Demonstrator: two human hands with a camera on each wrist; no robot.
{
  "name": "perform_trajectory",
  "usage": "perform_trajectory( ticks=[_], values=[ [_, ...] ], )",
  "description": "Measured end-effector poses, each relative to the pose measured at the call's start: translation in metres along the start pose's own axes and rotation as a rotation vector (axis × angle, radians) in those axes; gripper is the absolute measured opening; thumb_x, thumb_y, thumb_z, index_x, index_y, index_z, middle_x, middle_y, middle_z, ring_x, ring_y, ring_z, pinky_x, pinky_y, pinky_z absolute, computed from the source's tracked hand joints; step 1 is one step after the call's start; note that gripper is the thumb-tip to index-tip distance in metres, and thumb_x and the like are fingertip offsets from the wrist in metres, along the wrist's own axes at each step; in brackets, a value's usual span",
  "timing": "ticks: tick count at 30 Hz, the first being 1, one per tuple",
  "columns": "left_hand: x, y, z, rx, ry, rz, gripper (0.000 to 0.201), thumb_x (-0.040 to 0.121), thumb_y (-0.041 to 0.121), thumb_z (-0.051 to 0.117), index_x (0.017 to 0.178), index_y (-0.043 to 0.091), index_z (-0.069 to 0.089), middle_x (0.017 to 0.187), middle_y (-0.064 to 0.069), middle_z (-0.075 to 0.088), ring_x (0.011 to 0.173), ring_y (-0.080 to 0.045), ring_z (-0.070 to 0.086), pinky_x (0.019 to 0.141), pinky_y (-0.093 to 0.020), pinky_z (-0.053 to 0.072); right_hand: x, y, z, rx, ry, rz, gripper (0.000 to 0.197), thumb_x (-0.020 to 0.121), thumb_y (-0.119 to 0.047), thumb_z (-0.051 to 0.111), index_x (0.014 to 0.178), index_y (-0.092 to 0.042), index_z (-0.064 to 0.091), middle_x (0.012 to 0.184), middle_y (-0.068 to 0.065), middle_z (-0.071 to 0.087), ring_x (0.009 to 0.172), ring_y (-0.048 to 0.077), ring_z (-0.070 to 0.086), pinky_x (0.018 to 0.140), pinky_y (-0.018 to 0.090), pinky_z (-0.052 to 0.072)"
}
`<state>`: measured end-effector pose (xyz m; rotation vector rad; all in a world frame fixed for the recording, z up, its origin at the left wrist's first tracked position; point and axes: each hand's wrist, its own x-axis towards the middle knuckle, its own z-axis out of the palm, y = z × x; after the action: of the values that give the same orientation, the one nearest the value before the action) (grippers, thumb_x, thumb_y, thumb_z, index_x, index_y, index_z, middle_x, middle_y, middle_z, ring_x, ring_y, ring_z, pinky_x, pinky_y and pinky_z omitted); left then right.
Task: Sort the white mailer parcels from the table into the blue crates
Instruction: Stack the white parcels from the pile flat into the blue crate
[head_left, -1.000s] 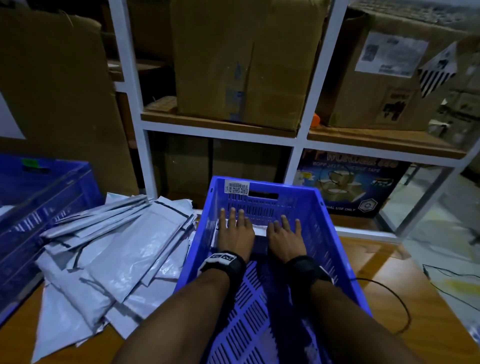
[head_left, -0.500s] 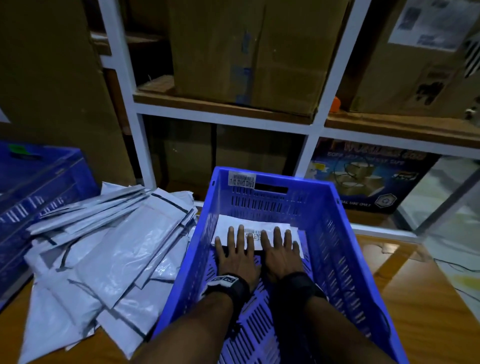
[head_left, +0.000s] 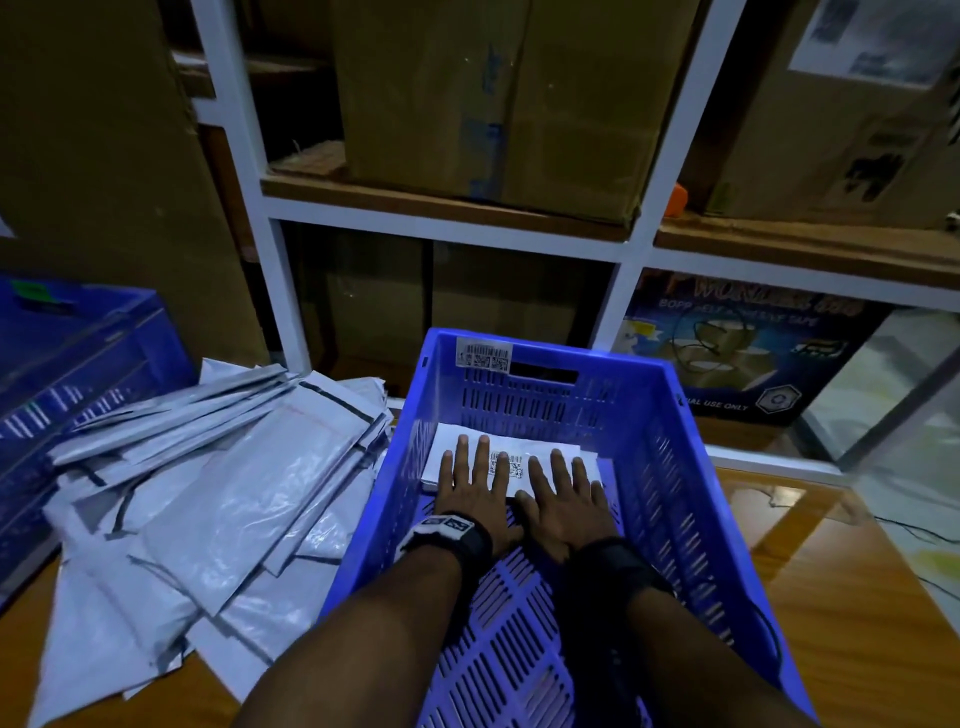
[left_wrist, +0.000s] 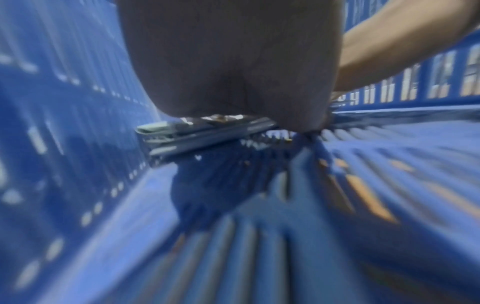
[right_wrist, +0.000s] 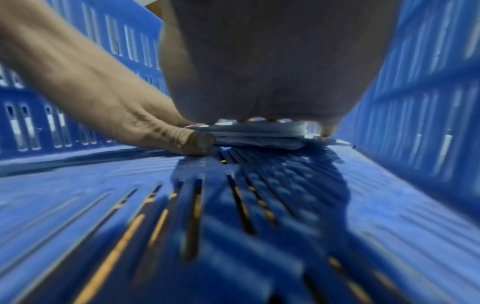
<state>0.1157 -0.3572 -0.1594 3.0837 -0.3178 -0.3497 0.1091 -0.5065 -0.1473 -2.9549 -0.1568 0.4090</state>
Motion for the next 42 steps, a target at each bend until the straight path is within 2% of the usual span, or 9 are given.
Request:
perform_trajectory(
  ticks=[3, 7, 14, 27, 31, 35, 37, 40, 42],
  values=[
    [0.006, -0.004, -0.005, 0.007, -0.047, 0.029, 0.105, 0.088, 0.075, 0.042, 0.156, 0.021, -0.018, 0.159, -0.015, -0.032, 0.143, -0.043, -0.032, 0.117, -0.059, -0.015, 0.005, -0.003, 0.0, -0.033, 0.034, 0.024, 0.063, 0.103, -0.05, 0.017, 0.157, -0.027, -0.004, 0.164, 0.003, -0.016, 0.149, 0.03, -0.017, 0.118, 0.057, -0.005],
    [0.008, -0.004, -0.005, 0.033, -0.071, 0.016, 0.1, 0.091, 0.063, 0.049, 0.156, 0.025, -0.017, 0.16, -0.011, -0.031, 0.143, -0.044, -0.032, 0.115, -0.061, -0.015, 0.011, -0.011, -0.004, -0.043, 0.104, -0.093, 0.06, 0.103, -0.042, 0.02, 0.157, -0.024, 0.001, 0.165, -0.001, -0.009, 0.151, 0.025, -0.012, 0.119, 0.057, -0.004],
    [0.017, -0.004, 0.0, 0.03, -0.081, -0.046, 0.11, 0.083, 0.073, 0.053, 0.154, 0.033, -0.021, 0.158, -0.007, -0.035, 0.142, -0.044, -0.034, 0.108, -0.062, -0.025, 0.015, -0.008, 0.011, 0.038, 0.026, -0.003, 0.066, 0.096, -0.066, 0.008, 0.155, -0.039, -0.007, 0.161, -0.016, -0.02, 0.149, 0.02, -0.021, 0.117, 0.056, -0.01],
    [0.021, -0.008, 0.007, 0.032, -0.051, -0.039, 0.108, 0.083, 0.07, 0.054, 0.155, 0.036, -0.018, 0.159, -0.007, -0.035, 0.142, -0.043, -0.034, 0.107, -0.061, -0.026, 0.018, -0.01, 0.018, 0.064, 0.022, 0.033, 0.069, 0.093, -0.071, 0.009, 0.154, -0.042, -0.007, 0.161, -0.017, -0.021, 0.148, 0.02, -0.024, 0.112, 0.067, -0.011],
    [0.015, -0.005, -0.006, 0.054, 0.007, -0.027, 0.116, 0.08, 0.072, 0.057, 0.156, 0.027, -0.019, 0.158, -0.008, -0.035, 0.144, -0.041, -0.031, 0.111, -0.064, -0.019, 0.016, -0.01, 0.005, 0.093, 0.001, 0.033, 0.069, 0.095, -0.069, 0.012, 0.154, -0.041, -0.01, 0.162, -0.014, -0.019, 0.148, 0.024, -0.023, 0.112, 0.068, -0.007],
    [0.001, 0.003, -0.038, 0.048, 0.059, -0.048, 0.112, 0.086, 0.067, 0.056, 0.157, 0.016, -0.014, 0.159, -0.011, -0.033, 0.145, -0.038, -0.03, 0.115, -0.062, -0.014, 0.001, -0.013, -0.026, 0.176, 0.1, 0.006, 0.067, 0.099, -0.061, 0.019, 0.157, -0.032, -0.001, 0.165, -0.002, 0.0, 0.151, 0.028, -0.005, 0.116, 0.059, 0.005],
    [-0.008, 0.011, -0.062, 0.049, 0.117, -0.048, 0.098, 0.094, 0.058, 0.051, 0.158, 0.012, -0.007, 0.162, -0.013, -0.026, 0.147, -0.038, -0.026, 0.117, -0.061, -0.011, -0.006, -0.015, -0.049, 0.112, 0.217, -0.038, 0.062, 0.103, -0.051, 0.024, 0.156, -0.024, 0.011, 0.163, 0.003, 0.013, 0.149, 0.029, 0.01, 0.117, 0.054, 0.016],
    [-0.027, 0.023, -0.107, 0.078, 0.236, -0.031, 0.081, 0.099, 0.045, 0.046, 0.158, 0.009, 0.004, 0.166, -0.014, -0.011, 0.15, -0.037, -0.017, 0.119, -0.06, -0.007, -0.019, -0.02, -0.094, 0.054, 0.386, -0.121, 0.053, 0.102, -0.036, 0.032, 0.15, -0.014, 0.03, 0.154, 0.011, 0.033, 0.14, 0.034, 0.029, 0.111, 0.052, 0.031],
    [-0.041, 0.028, -0.138, 0.104, 0.303, -0.047, 0.076, 0.099, 0.04, 0.046, 0.157, 0.006, 0.01, 0.166, -0.015, -0.006, 0.151, -0.038, -0.014, 0.119, -0.061, -0.005, -0.032, -0.025, -0.127, 0.014, 0.468, -0.178, 0.056, 0.095, -0.035, 0.032, 0.146, -0.011, 0.036, 0.148, 0.014, 0.04, 0.134, 0.037, 0.036, 0.107, 0.052, 0.036]
  ],
)
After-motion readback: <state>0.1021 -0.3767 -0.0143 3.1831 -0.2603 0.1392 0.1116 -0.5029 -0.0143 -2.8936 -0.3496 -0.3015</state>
